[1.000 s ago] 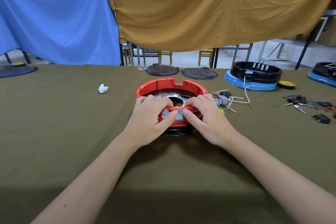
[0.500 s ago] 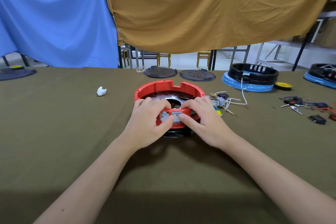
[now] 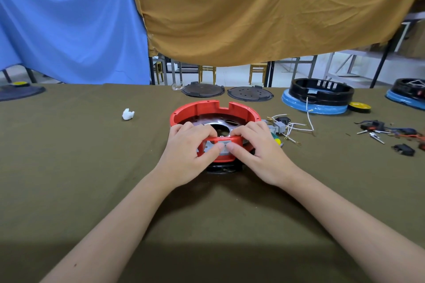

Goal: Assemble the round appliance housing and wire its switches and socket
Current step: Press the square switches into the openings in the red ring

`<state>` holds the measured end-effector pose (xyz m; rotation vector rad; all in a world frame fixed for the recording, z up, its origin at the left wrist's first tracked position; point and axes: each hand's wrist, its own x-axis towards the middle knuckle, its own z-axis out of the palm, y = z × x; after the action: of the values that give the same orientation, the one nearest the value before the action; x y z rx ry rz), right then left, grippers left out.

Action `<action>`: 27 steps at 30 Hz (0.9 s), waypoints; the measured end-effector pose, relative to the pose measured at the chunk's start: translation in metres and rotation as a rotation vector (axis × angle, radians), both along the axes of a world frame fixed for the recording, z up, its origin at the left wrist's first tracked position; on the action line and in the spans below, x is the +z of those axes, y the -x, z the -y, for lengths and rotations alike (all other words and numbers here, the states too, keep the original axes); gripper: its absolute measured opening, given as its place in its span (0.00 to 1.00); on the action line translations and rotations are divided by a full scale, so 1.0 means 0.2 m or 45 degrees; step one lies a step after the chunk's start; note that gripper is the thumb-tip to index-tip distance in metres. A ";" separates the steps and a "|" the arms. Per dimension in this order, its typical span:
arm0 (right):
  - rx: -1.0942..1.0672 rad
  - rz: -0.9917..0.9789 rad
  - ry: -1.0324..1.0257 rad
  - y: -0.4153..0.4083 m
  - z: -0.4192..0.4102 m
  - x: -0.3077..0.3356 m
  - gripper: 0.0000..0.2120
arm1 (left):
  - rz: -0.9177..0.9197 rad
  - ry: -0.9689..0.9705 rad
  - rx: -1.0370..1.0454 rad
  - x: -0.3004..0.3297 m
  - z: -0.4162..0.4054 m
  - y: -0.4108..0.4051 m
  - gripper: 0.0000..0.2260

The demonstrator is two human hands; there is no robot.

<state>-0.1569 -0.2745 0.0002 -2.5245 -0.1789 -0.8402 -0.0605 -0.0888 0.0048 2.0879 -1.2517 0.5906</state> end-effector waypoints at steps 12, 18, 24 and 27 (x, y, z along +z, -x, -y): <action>-0.262 0.246 -0.464 -0.03 0.15 0.04 0.10 | 0.168 0.015 0.195 -0.01 0.01 0.02 0.13; -0.830 -0.044 -0.573 -0.07 0.43 -0.02 0.18 | 0.222 0.018 0.223 0.00 0.01 0.01 0.15; -0.697 -0.250 -0.039 -0.15 0.43 -0.06 0.17 | 0.197 0.001 0.401 -0.01 -0.02 0.01 0.09; -0.720 -0.310 0.057 -0.19 0.45 -0.06 0.16 | 0.196 -0.039 0.320 -0.02 -0.01 -0.01 0.10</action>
<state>-0.1182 -0.3653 -0.0117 -2.7269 0.6276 -0.7146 -0.0593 -0.0863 0.0005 2.2804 -1.0922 0.8630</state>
